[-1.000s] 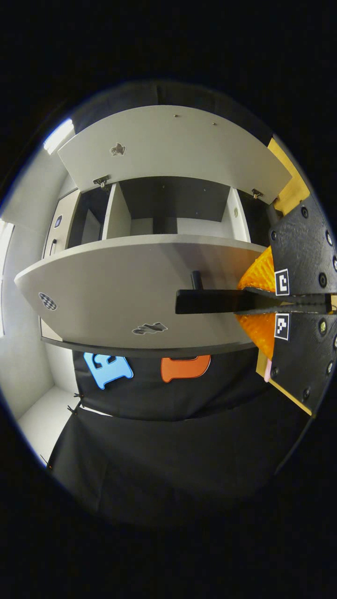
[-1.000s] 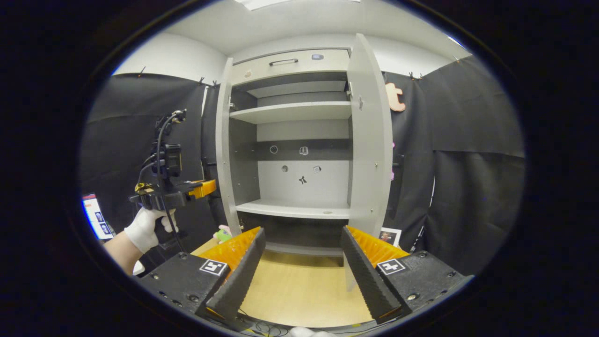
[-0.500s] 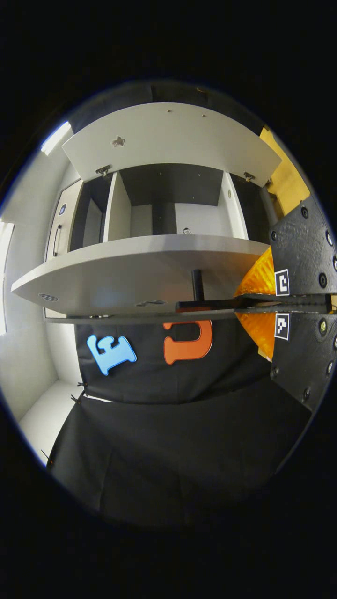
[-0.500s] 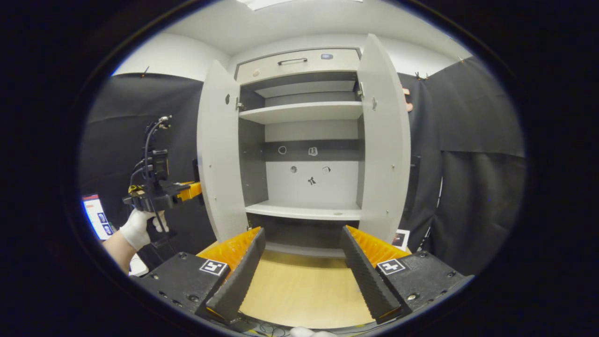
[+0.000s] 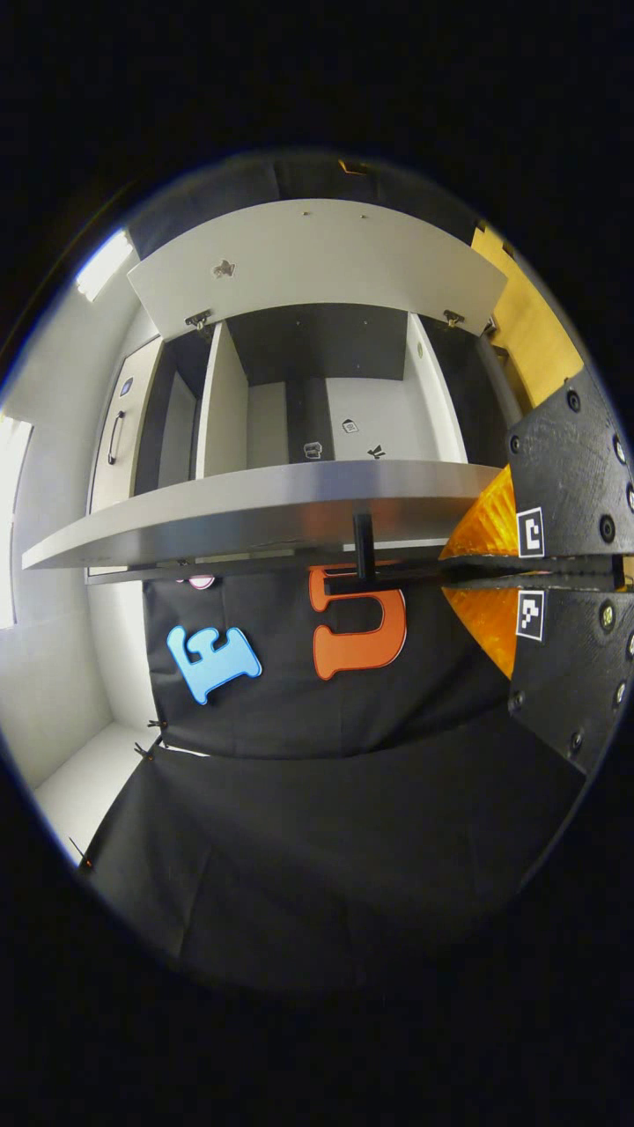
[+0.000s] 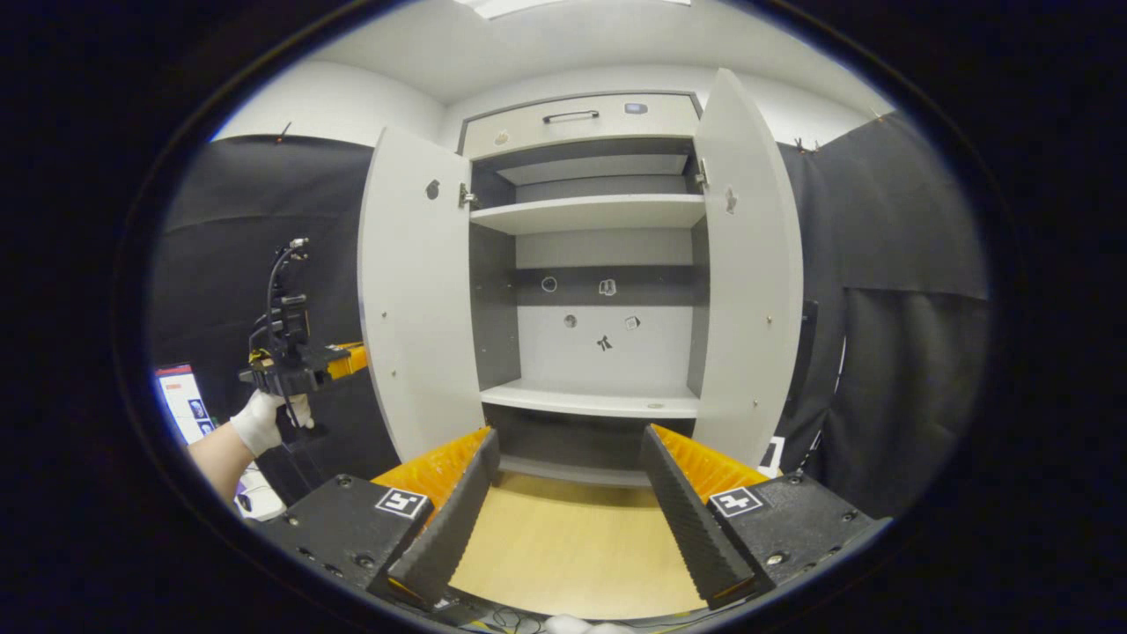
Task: Open the right door of the double-door shoe cabinet with the right hand, and open the left door with the left hand.
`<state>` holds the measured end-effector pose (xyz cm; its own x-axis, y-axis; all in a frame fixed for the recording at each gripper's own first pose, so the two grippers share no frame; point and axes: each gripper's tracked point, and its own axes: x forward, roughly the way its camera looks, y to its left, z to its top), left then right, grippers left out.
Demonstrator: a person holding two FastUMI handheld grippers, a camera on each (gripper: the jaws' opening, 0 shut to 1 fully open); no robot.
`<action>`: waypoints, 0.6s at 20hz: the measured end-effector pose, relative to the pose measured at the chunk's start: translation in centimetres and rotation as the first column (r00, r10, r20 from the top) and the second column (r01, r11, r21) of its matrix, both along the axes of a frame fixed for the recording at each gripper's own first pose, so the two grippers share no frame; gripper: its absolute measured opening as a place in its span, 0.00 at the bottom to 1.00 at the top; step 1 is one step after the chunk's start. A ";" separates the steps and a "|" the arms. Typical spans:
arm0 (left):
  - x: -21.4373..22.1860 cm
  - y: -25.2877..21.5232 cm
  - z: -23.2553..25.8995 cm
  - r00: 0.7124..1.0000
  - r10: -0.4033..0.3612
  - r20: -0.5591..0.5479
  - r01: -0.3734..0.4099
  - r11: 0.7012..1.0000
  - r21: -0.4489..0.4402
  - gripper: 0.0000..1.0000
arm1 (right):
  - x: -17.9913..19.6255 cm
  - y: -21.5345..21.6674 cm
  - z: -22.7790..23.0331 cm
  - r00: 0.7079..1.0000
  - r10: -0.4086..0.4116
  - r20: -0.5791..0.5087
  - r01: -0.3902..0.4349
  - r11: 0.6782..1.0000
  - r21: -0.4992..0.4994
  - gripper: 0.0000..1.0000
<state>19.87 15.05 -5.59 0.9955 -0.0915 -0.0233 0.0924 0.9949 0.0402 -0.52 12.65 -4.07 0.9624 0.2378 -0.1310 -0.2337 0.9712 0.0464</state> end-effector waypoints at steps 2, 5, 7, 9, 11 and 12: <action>0.0 0.1 0.0 1.000 0.006 -0.009 -0.006 1.000 -0.017 0.00 | 0.1 0.0 0.0 1.000 0.003 -0.003 -0.003 1.000 0.001 1.00; -0.3 0.3 0.0 0.999 0.023 -0.035 -0.024 0.999 -0.028 0.00 | 0.1 0.0 0.1 1.000 0.011 0.001 -0.011 1.000 -0.001 1.00; -0.3 0.7 -0.6 0.997 0.053 -0.052 -0.054 0.998 -0.014 0.02 | 0.0 -0.2 0.2 1.000 0.015 0.006 -0.015 1.000 -0.006 1.00; -1.1 2.1 -0.3 0.994 0.098 -0.051 -0.098 0.995 -0.011 0.23 | 0.0 -0.3 0.2 1.000 0.019 0.006 -0.019 1.000 -0.003 1.00; -1.5 3.0 -0.7 0.990 0.122 -0.067 -0.125 0.991 -0.055 0.63 | -0.1 -0.7 0.2 1.000 0.023 0.007 -0.023 1.000 0.001 1.00; -1.7 3.6 -0.9 0.987 0.141 -0.074 -0.146 0.987 -0.069 0.66 | -0.2 -1.1 0.2 1.000 0.023 0.008 -0.023 1.000 0.001 1.00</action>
